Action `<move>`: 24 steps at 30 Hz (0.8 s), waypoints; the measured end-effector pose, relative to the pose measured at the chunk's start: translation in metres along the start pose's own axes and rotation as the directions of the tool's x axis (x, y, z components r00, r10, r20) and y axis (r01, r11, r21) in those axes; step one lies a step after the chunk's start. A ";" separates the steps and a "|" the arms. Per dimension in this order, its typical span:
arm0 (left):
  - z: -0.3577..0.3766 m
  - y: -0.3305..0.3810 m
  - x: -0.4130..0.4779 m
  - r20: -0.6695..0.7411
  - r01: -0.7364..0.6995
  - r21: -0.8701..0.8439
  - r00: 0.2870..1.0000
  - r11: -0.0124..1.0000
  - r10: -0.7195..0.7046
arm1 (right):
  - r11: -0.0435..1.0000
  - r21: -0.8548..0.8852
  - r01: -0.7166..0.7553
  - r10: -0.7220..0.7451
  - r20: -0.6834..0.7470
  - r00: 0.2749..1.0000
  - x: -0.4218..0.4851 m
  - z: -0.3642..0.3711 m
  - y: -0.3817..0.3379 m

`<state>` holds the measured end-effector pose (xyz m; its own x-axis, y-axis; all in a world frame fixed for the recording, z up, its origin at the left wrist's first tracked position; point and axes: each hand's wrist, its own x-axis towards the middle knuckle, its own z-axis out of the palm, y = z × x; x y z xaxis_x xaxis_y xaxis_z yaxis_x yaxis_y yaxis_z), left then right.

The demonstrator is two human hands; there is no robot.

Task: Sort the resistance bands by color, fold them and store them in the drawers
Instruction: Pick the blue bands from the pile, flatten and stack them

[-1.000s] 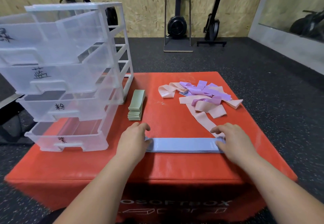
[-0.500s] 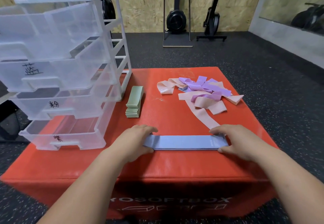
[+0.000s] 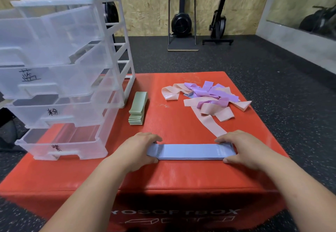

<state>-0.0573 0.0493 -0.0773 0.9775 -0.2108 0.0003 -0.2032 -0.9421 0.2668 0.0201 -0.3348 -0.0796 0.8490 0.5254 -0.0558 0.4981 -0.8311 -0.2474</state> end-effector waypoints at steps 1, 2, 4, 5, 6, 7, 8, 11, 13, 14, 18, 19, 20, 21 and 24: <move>0.000 -0.001 0.000 0.000 -0.003 -0.001 1.000 1.000 0.003 | 1.000 0.001 -0.004 0.004 -0.001 1.000 0.000 0.000 0.000; 0.001 -0.001 0.001 0.001 -0.006 -0.003 1.000 1.000 0.006 | 1.000 0.003 -0.008 0.008 -0.002 1.000 0.001 0.000 0.001; 0.001 -0.002 0.003 0.003 -0.015 -0.012 1.000 1.000 0.015 | 1.000 0.002 -0.002 0.002 -0.006 1.000 0.001 -0.001 0.001; 0.001 -0.003 0.004 0.002 -0.021 -0.021 1.000 1.000 0.021 | 1.000 0.006 0.006 -0.006 -0.011 1.000 0.001 -0.002 0.001; 0.001 -0.003 0.005 0.001 -0.032 -0.032 0.999 0.999 0.032 | 1.000 0.017 0.011 -0.011 -0.013 1.000 0.002 -0.002 0.001; 0.002 -0.003 0.007 -0.005 -0.047 -0.044 0.999 0.998 0.047 | 0.999 0.028 0.018 -0.017 -0.020 1.000 0.002 -0.003 0.000; 0.002 -0.002 0.009 -0.015 -0.058 -0.059 0.998 0.997 0.058 | 0.999 0.041 0.021 -0.019 -0.033 0.999 0.002 -0.004 -0.001; 0.000 0.003 0.021 -0.041 -0.064 -0.090 0.997 0.994 0.061 | 0.997 0.075 0.009 -0.002 -0.097 0.995 0.010 -0.008 -0.009; -0.001 0.007 0.034 -0.074 -0.065 -0.098 0.996 0.993 0.058 | 0.996 0.093 -0.003 0.017 -0.144 0.990 0.022 -0.010 -0.017; 0.001 0.009 0.041 -0.087 -0.062 -0.106 0.995 0.992 0.053 | 0.995 0.104 -0.011 0.028 -0.157 0.987 0.029 -0.009 -0.020; 0.008 0.015 0.066 -0.090 -0.059 -0.122 0.995 0.991 0.049 | 0.996 0.084 -0.039 0.054 -0.182 0.982 0.051 -0.006 -0.033; 0.011 0.015 0.074 -0.088 -0.065 -0.117 0.995 0.991 0.055 | 0.996 0.071 -0.047 0.060 -0.189 0.980 0.059 -0.006 -0.035; 0.014 0.015 0.082 -0.087 -0.065 -0.106 0.995 0.992 0.056 | 0.997 0.061 -0.055 0.066 -0.198 0.978 0.067 -0.006 -0.038; 0.017 0.015 0.089 -0.086 -0.061 -0.093 0.995 0.994 0.053 | 0.997 0.057 -0.061 0.072 -0.209 0.975 0.077 -0.008 -0.040; 0.027 0.011 0.106 -0.088 -0.031 -0.059 0.996 0.998 0.026 | 0.997 0.045 -0.062 0.071 -0.221 0.973 0.119 -0.014 -0.043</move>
<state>0.0423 0.0096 -0.0999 0.9730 -0.2115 0.0921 -0.2302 -0.9179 0.3232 0.1023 -0.2387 -0.0617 0.9000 0.4121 0.1423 0.4360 -0.8532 -0.2863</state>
